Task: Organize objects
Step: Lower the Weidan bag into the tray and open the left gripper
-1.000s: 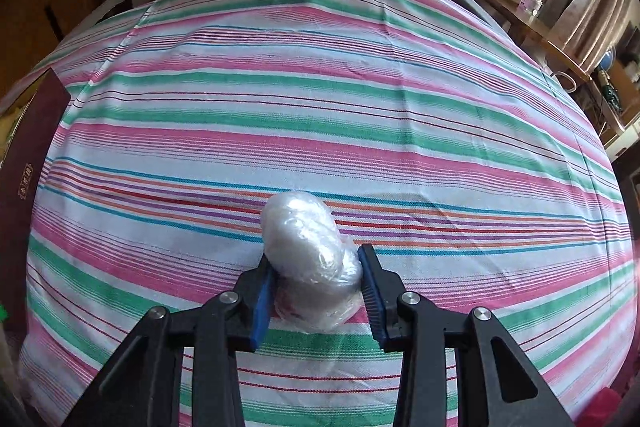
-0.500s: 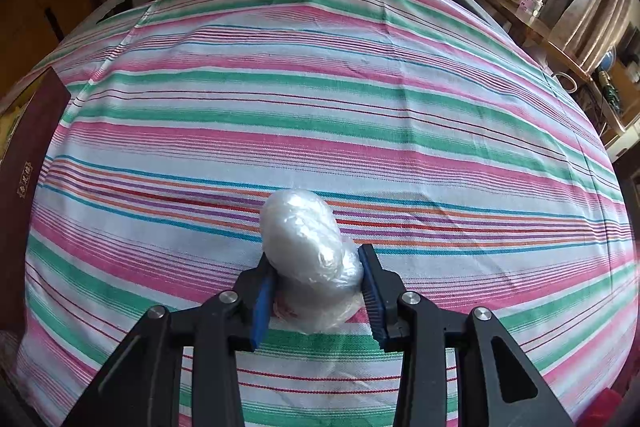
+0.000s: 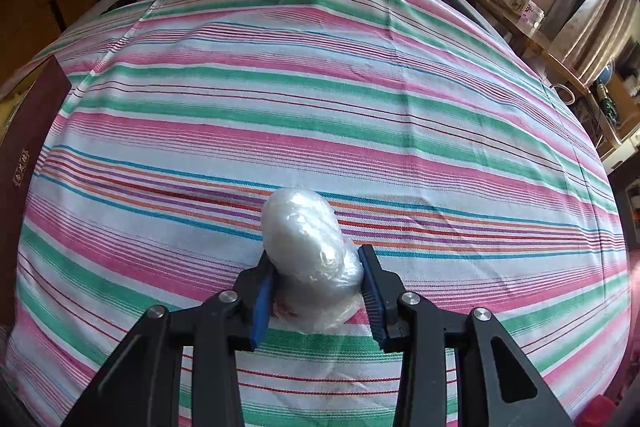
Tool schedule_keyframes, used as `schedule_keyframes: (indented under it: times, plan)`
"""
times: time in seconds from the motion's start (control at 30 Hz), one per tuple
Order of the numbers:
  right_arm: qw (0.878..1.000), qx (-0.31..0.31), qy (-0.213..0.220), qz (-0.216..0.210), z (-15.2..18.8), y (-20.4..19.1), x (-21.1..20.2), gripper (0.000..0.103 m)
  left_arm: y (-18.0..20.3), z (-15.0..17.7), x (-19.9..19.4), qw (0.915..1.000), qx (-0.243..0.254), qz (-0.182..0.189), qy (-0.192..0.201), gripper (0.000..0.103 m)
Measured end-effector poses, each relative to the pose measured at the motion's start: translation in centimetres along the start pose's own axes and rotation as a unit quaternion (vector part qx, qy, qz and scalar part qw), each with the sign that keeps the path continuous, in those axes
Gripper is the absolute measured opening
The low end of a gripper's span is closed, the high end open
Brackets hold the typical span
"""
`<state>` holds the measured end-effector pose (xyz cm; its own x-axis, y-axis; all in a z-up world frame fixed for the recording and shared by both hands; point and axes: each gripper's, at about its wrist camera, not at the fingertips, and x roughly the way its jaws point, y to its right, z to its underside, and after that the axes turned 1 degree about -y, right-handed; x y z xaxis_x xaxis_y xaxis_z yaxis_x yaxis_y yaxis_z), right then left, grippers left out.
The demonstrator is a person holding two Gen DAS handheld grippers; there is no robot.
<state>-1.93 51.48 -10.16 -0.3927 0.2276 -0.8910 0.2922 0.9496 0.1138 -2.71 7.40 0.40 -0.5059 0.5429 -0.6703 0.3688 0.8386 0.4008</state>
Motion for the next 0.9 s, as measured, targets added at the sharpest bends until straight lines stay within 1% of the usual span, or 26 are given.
schedule_keyframes:
  times: [0.07,0.17,0.23,0.3,0.33,0.47,0.5,0.57,0.63,0.67,0.7,0.73,0.8,0.9]
  plan:
    - [1.000,-0.003,-0.001,0.001,-0.1,0.0,0.1,0.040,-2.8,-0.2,-1.0,0.9994,-0.035,0.009,-0.002,0.035]
    - [1.000,-0.005,-0.001,0.002,-0.2,-0.1,0.0,0.040,-4.9,0.4,-1.7,0.9982,-0.054,0.024,-0.010,0.035]
    - [1.000,-0.006,-0.002,0.003,-0.2,-0.1,0.0,0.040,-4.6,0.7,-1.2,0.9977,-0.050,0.040,-0.021,0.035]
    - [1.000,-0.006,-0.002,0.003,-0.1,-0.1,-0.1,0.040,-3.5,0.8,-0.2,0.9981,-0.033,0.041,-0.032,0.035]
    - [1.000,-0.006,-0.002,0.003,-0.1,-0.1,-0.1,0.040,-2.6,0.8,0.7,0.9983,-0.016,0.040,-0.040,0.035]
    - [1.000,-0.006,-0.002,0.004,-0.1,0.0,-0.1,0.040,-0.4,0.8,4.6,0.9966,0.033,0.018,-0.073,0.035]
    - [1.000,-0.005,-0.002,0.004,-0.1,0.0,-0.2,0.040,0.0,0.8,5.5,0.9955,0.046,0.003,-0.083,0.035]
    - [1.000,-0.005,-0.002,0.004,-0.1,0.1,-0.2,0.040,0.5,1.1,8.0,0.9901,0.081,-0.019,-0.114,0.036]
    - [1.000,-0.006,-0.002,0.005,-0.2,0.0,-0.1,0.040,0.2,1.4,9.4,0.9857,0.094,-0.047,-0.131,0.037]
    - [1.000,-0.005,-0.003,0.005,-0.2,0.0,-0.1,0.040,0.0,1.6,10.0,0.9831,0.099,-0.053,-0.145,0.038]
    - [1.000,-0.005,-0.003,0.004,-0.2,-0.1,-0.1,0.040,-0.3,1.7,10.2,0.9828,0.091,-0.059,-0.150,0.039]
    - [1.000,-0.005,-0.003,0.004,-0.2,-0.1,-0.1,0.040,-0.6,1.9,10.1,0.9839,0.081,-0.059,-0.148,0.041]
    - [1.000,-0.006,-0.003,0.005,-0.2,-0.2,-0.1,0.040,-0.9,2.1,9.5,0.9853,0.076,-0.058,-0.142,0.041]
    - [1.000,-0.007,-0.002,0.007,-0.2,-0.3,-0.1,0.040,-1.2,2.1,8.0,0.9887,0.071,-0.070,-0.112,0.041]
